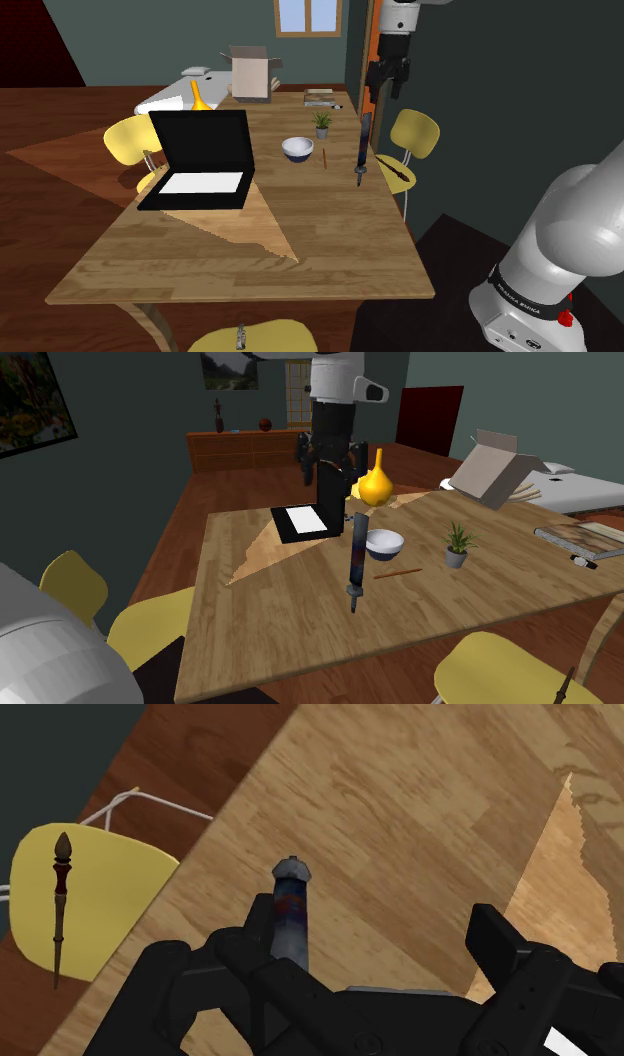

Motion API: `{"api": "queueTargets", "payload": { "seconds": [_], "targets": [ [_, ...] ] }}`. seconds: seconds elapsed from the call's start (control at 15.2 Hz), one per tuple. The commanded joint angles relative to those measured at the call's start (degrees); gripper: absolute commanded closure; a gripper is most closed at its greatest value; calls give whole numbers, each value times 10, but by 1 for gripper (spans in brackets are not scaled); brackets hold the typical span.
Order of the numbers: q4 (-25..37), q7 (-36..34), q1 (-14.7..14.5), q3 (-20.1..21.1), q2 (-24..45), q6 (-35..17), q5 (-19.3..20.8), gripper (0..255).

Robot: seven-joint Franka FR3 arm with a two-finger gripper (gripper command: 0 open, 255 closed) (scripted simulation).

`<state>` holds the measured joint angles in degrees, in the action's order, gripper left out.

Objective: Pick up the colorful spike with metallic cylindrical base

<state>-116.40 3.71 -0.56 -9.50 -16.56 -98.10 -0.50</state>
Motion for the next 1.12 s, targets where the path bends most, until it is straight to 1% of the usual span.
{"api": "queueTargets", "payload": {
  "seconds": [0.0,0.4,0.86,1.06],
  "targets": [
    [40,18,3,-10,55,1,1,0],
    [161,59,13,-27,208,15,-5,0],
    [115,60,13,-27,214,-37,-6,0],
    [111,60,13,-27,215,-41,-6,0]
  ]
}}
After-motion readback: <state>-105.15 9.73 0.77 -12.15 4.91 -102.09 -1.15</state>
